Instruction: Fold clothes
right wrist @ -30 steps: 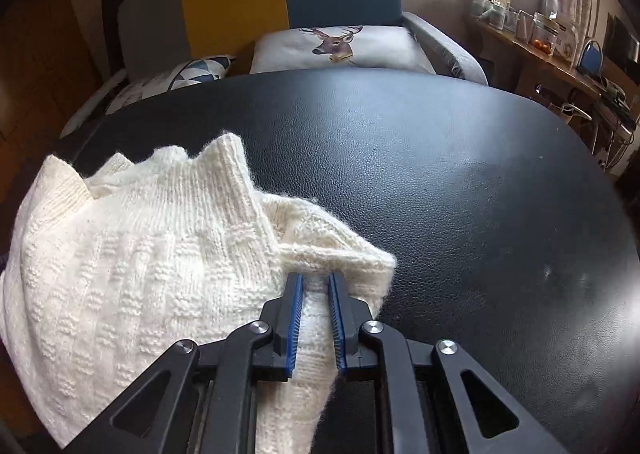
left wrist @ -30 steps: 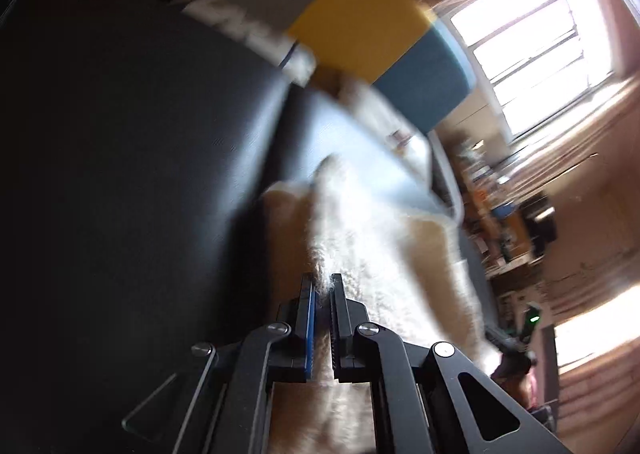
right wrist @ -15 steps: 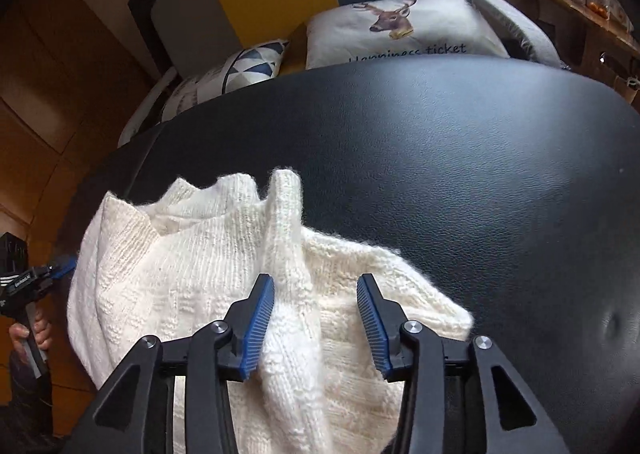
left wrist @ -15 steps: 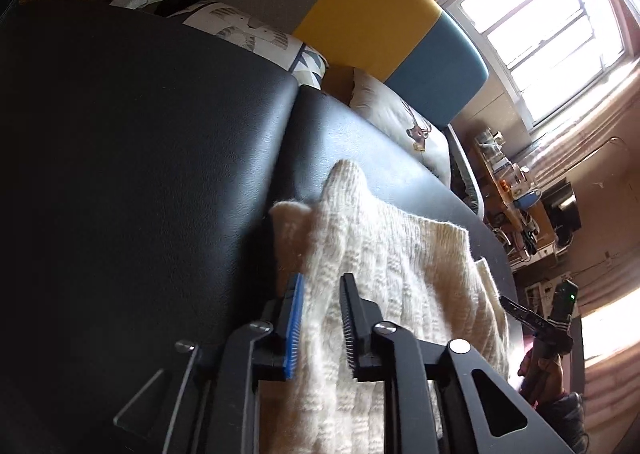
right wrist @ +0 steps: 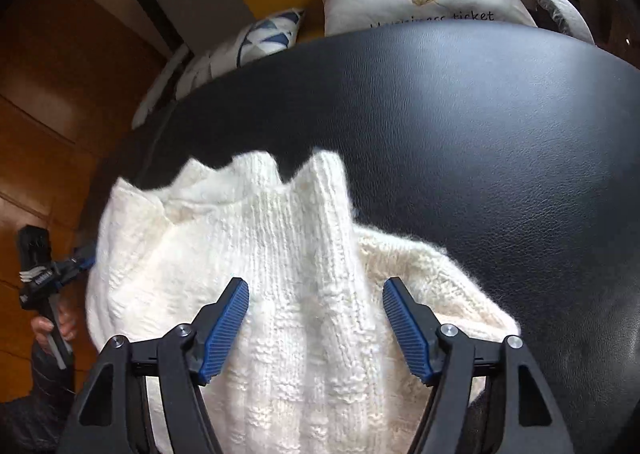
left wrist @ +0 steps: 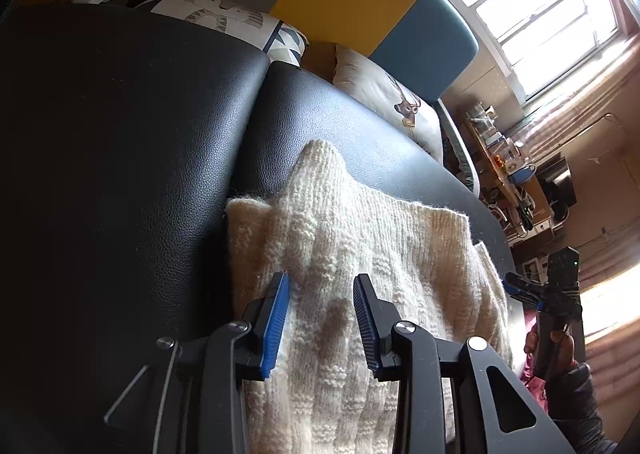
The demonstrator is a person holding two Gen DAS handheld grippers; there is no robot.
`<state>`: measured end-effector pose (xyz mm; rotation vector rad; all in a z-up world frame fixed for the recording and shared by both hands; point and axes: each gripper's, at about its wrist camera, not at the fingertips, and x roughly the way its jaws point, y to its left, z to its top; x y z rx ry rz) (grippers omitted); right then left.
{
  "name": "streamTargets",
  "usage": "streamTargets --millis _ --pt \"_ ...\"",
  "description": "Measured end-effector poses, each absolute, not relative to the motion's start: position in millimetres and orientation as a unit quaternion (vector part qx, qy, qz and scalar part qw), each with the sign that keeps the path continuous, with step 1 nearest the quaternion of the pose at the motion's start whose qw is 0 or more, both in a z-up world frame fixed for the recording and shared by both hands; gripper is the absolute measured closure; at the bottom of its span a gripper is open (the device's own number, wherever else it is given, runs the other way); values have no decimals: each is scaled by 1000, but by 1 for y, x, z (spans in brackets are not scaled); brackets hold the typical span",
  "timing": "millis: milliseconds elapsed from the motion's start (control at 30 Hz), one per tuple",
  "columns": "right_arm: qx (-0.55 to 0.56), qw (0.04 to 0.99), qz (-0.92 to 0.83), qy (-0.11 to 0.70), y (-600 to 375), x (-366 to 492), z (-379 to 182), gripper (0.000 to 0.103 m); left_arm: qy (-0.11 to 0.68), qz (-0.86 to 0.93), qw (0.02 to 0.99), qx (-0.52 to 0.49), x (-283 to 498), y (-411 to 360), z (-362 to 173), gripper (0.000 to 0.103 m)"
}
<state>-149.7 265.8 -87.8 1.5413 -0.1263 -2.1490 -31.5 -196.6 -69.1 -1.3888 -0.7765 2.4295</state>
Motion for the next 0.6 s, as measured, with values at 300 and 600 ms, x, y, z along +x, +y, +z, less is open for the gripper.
streamTargets --millis 300,600 --pt "572 200 -795 28 240 -140 -91 30 -243 833 125 -482 -34 -184 -71 52" --pt "449 152 -851 224 192 -103 -34 96 -212 839 117 -488 -34 -174 -70 47"
